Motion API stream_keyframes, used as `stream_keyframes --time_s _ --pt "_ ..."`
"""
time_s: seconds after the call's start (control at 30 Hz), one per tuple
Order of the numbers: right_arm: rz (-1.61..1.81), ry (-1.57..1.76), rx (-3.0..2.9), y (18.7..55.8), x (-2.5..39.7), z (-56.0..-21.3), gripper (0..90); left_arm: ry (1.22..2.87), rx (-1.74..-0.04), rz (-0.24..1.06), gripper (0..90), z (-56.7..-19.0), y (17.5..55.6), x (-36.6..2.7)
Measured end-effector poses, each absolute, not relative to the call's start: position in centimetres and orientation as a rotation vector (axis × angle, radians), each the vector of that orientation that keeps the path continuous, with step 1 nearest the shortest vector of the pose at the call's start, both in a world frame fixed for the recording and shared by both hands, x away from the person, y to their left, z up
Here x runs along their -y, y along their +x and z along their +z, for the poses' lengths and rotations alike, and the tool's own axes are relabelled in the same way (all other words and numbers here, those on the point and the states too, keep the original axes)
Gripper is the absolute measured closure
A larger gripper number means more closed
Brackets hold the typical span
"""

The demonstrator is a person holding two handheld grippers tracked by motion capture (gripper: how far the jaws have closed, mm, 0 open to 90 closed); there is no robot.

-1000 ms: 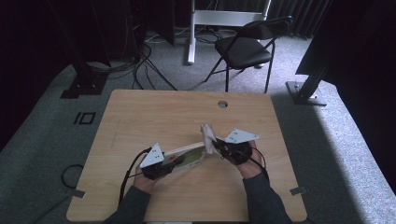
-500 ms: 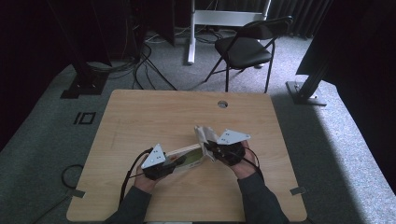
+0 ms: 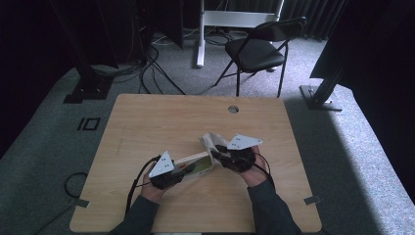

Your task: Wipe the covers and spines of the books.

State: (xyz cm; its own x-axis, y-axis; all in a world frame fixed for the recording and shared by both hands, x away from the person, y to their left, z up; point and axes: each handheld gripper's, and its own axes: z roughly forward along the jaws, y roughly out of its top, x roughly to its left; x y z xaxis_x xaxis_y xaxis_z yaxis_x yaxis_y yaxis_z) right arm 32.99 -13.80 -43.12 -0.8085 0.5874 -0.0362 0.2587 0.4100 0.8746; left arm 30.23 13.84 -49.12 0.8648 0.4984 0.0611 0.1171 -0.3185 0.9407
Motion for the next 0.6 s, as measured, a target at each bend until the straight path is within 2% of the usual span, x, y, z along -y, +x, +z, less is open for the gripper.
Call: stream_keyframes --time_s 0.23,0.6 --pt "1.378 0.773 -2.326 33.2 14.2 -43.1 83.5 1.880 -0.462 0.415 78.2 -49.1 30.2 -13.8" --pt "1.290 0.846 -2.285 33.9 15.4 -43.5 84.7 1.873 -0.462 0.410 78.1 -49.1 30.2 -13.9"
